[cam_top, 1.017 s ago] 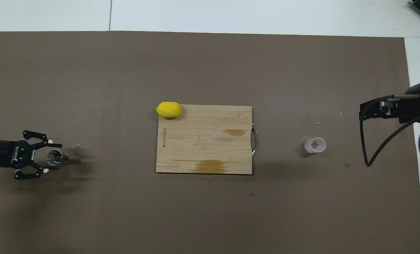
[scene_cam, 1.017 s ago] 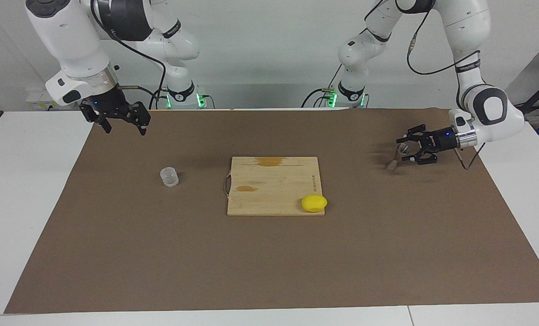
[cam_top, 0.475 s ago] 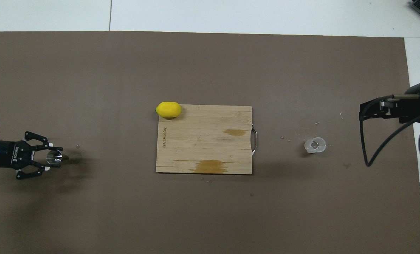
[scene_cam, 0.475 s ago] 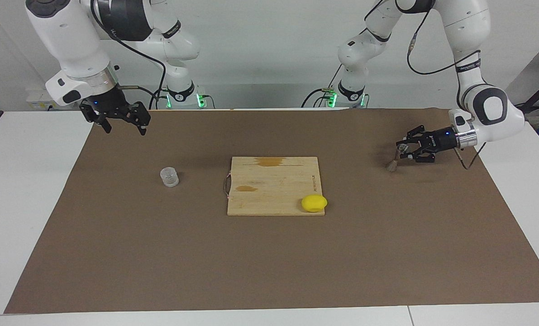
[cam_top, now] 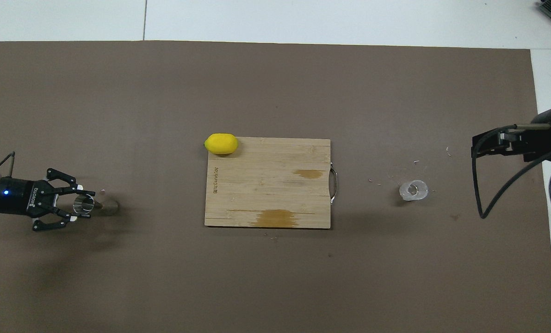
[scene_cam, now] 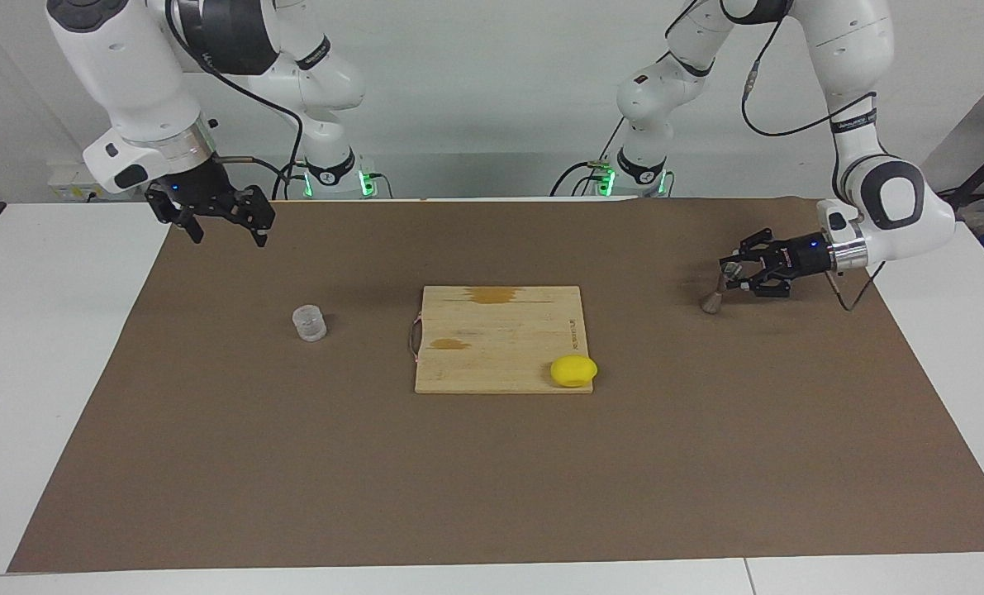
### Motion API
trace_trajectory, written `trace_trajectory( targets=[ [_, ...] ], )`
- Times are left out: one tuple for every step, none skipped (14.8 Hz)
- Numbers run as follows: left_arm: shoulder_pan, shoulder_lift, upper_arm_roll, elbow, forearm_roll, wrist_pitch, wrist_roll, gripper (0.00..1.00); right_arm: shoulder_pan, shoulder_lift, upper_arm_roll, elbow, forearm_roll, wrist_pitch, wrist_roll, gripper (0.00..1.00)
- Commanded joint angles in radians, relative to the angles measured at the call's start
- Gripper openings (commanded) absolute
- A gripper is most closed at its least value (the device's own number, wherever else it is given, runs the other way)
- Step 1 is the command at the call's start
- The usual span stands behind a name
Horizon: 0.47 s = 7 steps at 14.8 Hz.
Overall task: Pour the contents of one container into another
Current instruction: 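Carry the dark cup with the left gripper onto the cutting board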
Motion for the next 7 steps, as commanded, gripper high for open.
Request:
trace_trajectory(
  targets=[
    [-0.050, -0.057, 0.010, -0.021, -0.051, -0.030, -0.095, 0.35, -0.010, -0.013, 0.009, -0.013, -0.009, 0.003, 0.023, 1.00],
    [-0.069, -0.066, 0.010, -0.027, -0.065, -0.030, -0.141, 0.35, -0.010, -0.013, 0.009, -0.013, -0.009, 0.003, 0.023, 1.00],
    [-0.095, -0.077, 0.010, -0.038, -0.085, -0.027, -0.167, 0.35, -0.010, -0.013, 0.009, -0.013, -0.009, 0.003, 0.023, 1.00],
    [-0.119, -0.091, 0.010, -0.050, -0.114, -0.021, -0.184, 0.35, -0.010, -0.013, 0.009, -0.013, -0.009, 0.003, 0.023, 1.00],
    [-0.147, -0.106, 0.010, -0.067, -0.141, -0.012, -0.209, 0.35, -0.010, -0.013, 0.009, -0.014, -0.009, 0.003, 0.023, 1.00],
    [-0.179, -0.121, 0.010, -0.088, -0.174, 0.008, -0.238, 0.35, -0.011, -0.013, 0.009, -0.014, -0.009, 0.003, 0.023, 1.00],
    [-0.220, -0.138, 0.010, -0.114, -0.217, 0.039, -0.263, 0.36, -0.010, -0.013, 0.009, -0.013, -0.009, 0.003, 0.023, 1.00]
  ],
)
